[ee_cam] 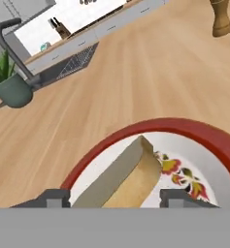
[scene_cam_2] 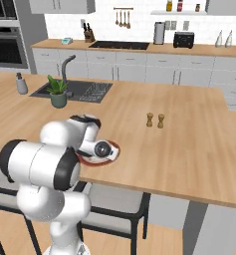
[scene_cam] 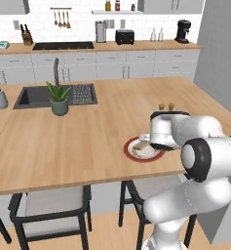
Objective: Start the toaster. Once the lever pops up, take the bread to the plate on the dining counter.
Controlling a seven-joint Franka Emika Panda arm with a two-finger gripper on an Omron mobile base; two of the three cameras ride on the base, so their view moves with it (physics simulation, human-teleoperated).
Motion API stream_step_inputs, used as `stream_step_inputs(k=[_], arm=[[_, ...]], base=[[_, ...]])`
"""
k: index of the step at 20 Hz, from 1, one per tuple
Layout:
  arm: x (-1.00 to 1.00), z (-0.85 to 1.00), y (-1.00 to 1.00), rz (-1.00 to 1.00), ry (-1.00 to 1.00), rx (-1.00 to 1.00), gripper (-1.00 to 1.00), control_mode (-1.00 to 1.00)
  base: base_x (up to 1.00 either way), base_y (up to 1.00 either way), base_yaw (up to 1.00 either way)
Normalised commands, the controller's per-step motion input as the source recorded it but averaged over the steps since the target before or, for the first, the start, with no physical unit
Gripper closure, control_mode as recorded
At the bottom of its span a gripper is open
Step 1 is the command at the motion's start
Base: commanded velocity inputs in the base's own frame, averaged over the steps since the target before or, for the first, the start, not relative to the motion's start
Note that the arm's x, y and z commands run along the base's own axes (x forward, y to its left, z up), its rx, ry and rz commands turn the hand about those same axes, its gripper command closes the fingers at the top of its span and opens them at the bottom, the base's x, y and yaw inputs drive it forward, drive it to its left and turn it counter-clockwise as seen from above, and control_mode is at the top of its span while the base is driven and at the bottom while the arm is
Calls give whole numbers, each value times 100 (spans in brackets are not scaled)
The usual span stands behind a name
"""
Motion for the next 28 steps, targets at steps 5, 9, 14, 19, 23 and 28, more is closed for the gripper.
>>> stream_step_inputs(k=[5, 9, 14, 19, 23, 28], arm=[[7, 27, -42, -11, 18, -6, -100, -100], [13, 36, -47, -10, 26, -9, -100, -100], [5, 65, -40, -11, 28, -7, -100, -100], [0, 100, -36, -13, 13, 0, -100, -100], [0, 100, -11, -8, 1, -2, -100, -100], [0, 100, 0, -3, 0, -8, -100, -100]], base=[[0, 0, 0], [0, 0, 0], [0, 0, 0], [0, 0, 0], [0, 0, 0], [0, 0, 0]])
